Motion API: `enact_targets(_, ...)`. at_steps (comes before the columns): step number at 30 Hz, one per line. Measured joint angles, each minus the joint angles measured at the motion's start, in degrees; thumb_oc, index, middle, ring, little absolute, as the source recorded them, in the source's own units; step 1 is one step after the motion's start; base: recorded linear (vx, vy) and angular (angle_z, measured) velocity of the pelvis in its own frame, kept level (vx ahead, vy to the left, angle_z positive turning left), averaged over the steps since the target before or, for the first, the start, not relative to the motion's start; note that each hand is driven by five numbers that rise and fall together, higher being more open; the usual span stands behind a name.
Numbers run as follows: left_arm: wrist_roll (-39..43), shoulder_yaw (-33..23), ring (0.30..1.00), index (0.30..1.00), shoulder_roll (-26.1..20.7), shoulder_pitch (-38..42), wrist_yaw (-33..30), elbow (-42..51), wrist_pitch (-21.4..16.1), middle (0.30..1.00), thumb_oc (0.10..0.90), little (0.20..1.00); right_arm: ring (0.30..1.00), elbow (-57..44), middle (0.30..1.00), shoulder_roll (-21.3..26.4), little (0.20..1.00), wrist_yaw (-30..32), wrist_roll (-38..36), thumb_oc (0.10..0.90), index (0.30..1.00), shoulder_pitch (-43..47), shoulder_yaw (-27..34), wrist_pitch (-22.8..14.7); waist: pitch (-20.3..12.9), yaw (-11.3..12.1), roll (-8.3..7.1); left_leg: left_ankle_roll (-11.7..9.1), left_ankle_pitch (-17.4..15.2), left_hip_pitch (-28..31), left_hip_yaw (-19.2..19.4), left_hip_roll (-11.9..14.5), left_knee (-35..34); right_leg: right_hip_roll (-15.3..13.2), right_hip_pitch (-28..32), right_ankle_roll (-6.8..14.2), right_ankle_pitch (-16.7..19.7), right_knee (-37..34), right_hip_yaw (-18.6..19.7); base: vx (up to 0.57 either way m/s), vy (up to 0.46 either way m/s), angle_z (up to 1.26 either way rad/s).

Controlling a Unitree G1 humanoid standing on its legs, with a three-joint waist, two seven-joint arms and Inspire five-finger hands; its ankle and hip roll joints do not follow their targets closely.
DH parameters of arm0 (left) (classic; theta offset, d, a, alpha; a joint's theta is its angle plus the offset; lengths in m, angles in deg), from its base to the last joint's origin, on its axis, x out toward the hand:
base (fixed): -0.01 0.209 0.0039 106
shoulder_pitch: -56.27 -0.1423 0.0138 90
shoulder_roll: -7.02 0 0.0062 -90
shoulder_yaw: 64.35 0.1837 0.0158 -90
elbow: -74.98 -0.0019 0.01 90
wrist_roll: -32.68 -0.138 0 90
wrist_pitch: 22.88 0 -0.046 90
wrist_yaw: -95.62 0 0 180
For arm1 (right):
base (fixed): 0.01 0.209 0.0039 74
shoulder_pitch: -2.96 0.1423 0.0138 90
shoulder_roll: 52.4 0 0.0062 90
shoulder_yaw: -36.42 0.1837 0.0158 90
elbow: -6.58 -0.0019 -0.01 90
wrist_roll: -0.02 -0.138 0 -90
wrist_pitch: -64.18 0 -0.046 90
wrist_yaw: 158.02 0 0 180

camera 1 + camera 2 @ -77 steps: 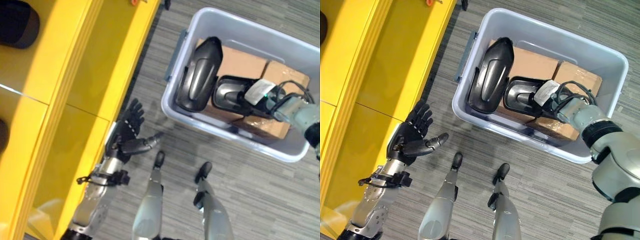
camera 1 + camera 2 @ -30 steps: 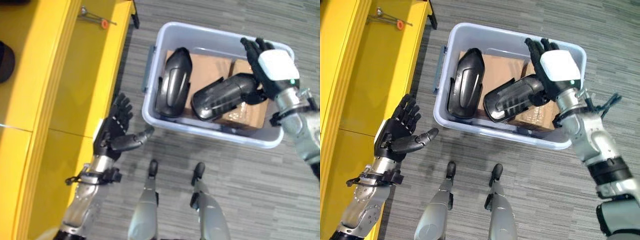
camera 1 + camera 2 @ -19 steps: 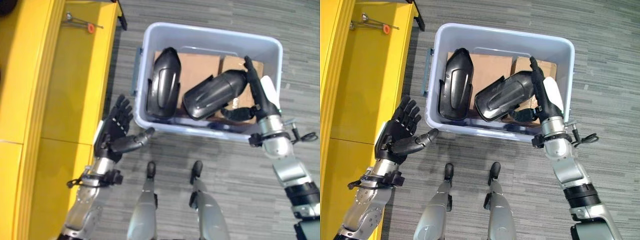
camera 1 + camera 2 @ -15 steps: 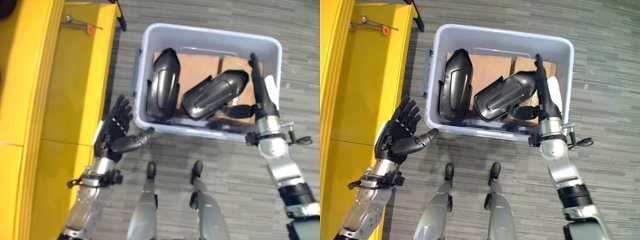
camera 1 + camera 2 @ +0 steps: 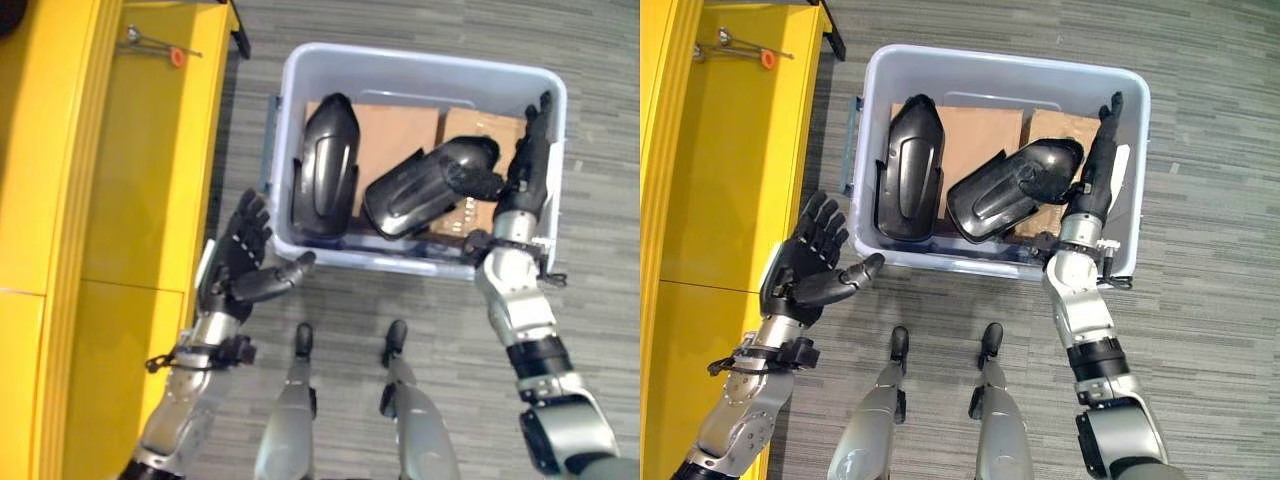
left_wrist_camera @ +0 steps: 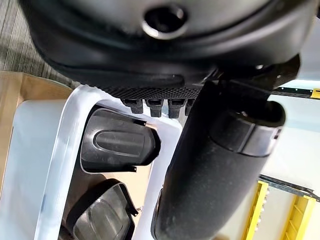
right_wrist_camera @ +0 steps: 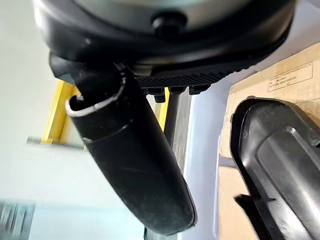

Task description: Move parts from the plastic box to the shelf.

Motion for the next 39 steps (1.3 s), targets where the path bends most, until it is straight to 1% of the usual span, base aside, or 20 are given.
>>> enact_targets(1,0.00,0.08,1.000,1.000,0.00,0.01,-0.24,-0.06,0.00,1.000,0.900,1.000,1.000,0.11,1.000,-0.38,1.000,0.48,-0.75,0.900,1.000,0.19,0.04,-0.19,0.01,0.01,0.02,0.00,0.00,0.00,0.00,0.00,-0.01,0.00,-0.02,0.00,0.00,-0.01,0.03,0.00,0.000,0.00)
enact_targets(3,-0.05,1.37,1.000,1.000,0.00,0.43,-1.29,-0.19,0.00,1.000,0.900,1.000,1.000,0.99,1.000,-2.86,1.000,2.77,-3.50,0.900,1.000,0.57,0.87,-0.96,0.04,0.04,0.23,0.00,0.00,0.00,0.05,-0.06,-0.04,-0.06,-0.07,0.00,0.02,-0.02,0.14,0.00,0.000,0.00)
enact_targets(4,-0.05,1.73,1.000,1.000,-0.01,0.73,-1.44,-0.19,0.00,1.000,0.900,1.000,1.000,1.45,1.000,-3.36,1.000,3.74,-3.53,0.900,1.000,0.76,0.92,-1.17,0.03,0.04,0.32,0.00,0.00,0.00,0.14,-0.10,-0.04,-0.08,-0.15,0.00,0.04,0.01,0.24,0.00,0.000,0.00)
enact_targets(7,-0.09,2.28,1.000,1.000,0.00,1.29,-1.45,-0.21,0.00,1.000,0.900,1.000,1.000,3.40,1.000,-3.75,1.000,4.61,-3.57,0.900,1.000,1.21,0.92,-1.53,0.06,0.03,0.48,0.00,0.00,-0.02,0.23,-0.12,-0.04,-0.09,-0.33,0.00,0.14,0.03,0.55,-0.01,0.006,-0.05)
enact_targets(11,-0.12,3.25,1.000,1.000,0.04,1.12,-1.47,-0.45,0.00,1.000,0.900,1.000,1.000,5.40,1.000,-4.93,1.000,6.05,-4.47,0.900,1.000,1.53,1.20,-2.31,0.06,0.00,0.63,0.00,0.00,-0.15,1.39,-0.12,-0.16,-0.06,-1.08,0.04,0.40,0.11,1.45,0.00,0.000,-0.11)
enact_targets(15,-0.16,3.71,1.000,1.000,0.52,1.17,-1.57,-1.37,0.01,1.000,0.900,1.000,1.000,7.20,1.000,-6.18,1.000,7.75,-6.31,0.900,1.000,1.31,3.13,-2.88,0.18,-0.29,1.87,0.01,0.00,-0.12,1.48,-0.10,-0.31,-0.04,-1.20,0.04,0.52,0.03,1.69,0.00,0.003,-0.03)
enact_targets(17,-0.16,3.72,1.000,1.000,0.76,1.12,-1.66,-1.66,0.01,1.000,0.900,1.000,1.000,7.51,1.000,-6.92,1.000,8.45,-7.57,0.900,1.000,1.20,3.51,-3.30,0.18,-0.52,2.08,0.01,0.00,-0.11,1.53,-0.09,-0.33,-0.01,-1.21,0.05,0.57,-0.03,1.73,0.00,0.000,0.00)
enact_targets(20,-0.19,4.11,1.000,1.000,1.36,1.22,-2.27,-1.66,0.01,1.000,0.900,1.000,1.000,9.33,1.000,-7.80,1.000,8.31,-8.99,0.900,1.000,0.98,3.45,-4.40,0.18,-0.83,2.09,0.01,0.00,-0.08,1.56,-0.13,-0.36,-0.05,-1.22,0.05,0.57,-0.03,1.77,0.00,0.000,0.00)
enact_targets(24,-0.19,4.19,1.000,1.000,1.87,0.98,-2.65,-1.71,0.01,1.000,0.900,1.000,1.000,12.48,1.000,-9.37,1.000,7.95,-13.21,0.900,1.000,0.87,3.41,-5.01,0.18,-1.20,2.09,0.02,0.01,-0.08,1.61,-0.13,-0.47,-0.02,-1.34,0.05,0.59,-0.05,1.88,0.00,0.000,0.00)
enact_targets(27,-0.19,4.31,1.000,1.000,1.96,0.97,-2.63,-1.90,0.01,1.000,0.900,1.000,1.000,14.74,1.000,-9.51,1.000,7.10,-15.05,0.900,1.000,1.04,3.11,-5.98,0.18,-1.24,2.09,0.01,0.03,-0.10,1.72,-0.13,-0.60,0.02,-1.56,0.06,0.64,-0.04,2.06,0.00,0.002,-0.02)
enact_targets(28,-0.18,4.32,1.000,1.000,1.96,1.01,-2.63,-2.16,0.01,1.000,0.900,1.000,1.000,16.22,1.000,-9.55,1.000,6.52,-16.81,0.900,1.000,1.27,3.02,-6.17,0.18,-1.26,2.10,0.01,0.03,-0.15,1.76,-0.11,-0.64,0.04,-1.66,0.05,0.68,-0.05,2.08,0.00,0.000,0.00)
enact_targets(34,-0.16,4.36,1.000,1.000,2.07,0.99,-2.76,-2.22,0.01,1.000,0.900,1.000,1.000,19.53,1.000,-9.55,1.000,5.19,-18.82,0.900,1.000,2.36,2.33,-6.52,0.19,-1.25,2.11,0.01,0.04,-0.22,1.85,-0.11,-0.82,0.04,-1.82,0.05,0.68,-0.17,2.12,0.00,0.000,0.00)
enact_targets(36,-0.16,4.85,1.000,1.000,2.08,1.24,-2.80,-2.27,0.00,1.000,0.900,1.000,1.000,22.95,1.000,-9.52,1.000,4.49,-19.32,0.900,1.000,3.97,1.90,-6.83,0.19,-1.20,2.12,0.01,0.04,-0.26,1.87,-0.11,-0.82,0.05,-1.87,0.06,0.68,-0.19,2.14,0.00,0.000,0.00)
enact_targets(39,-0.16,5.54,1.000,1.000,2.13,1.22,-2.82,-2.34,0.00,1.000,0.900,1.000,1.000,23.98,1.000,-9.74,1.000,3.30,-20.39,0.900,1.000,4.65,1.90,-7.40,0.21,-1.21,2.13,0.01,0.04,-0.49,1.85,-0.12,-0.84,0.04,-2.08,0.06,0.69,-0.24,2.12,0.00,0.000,0.00)
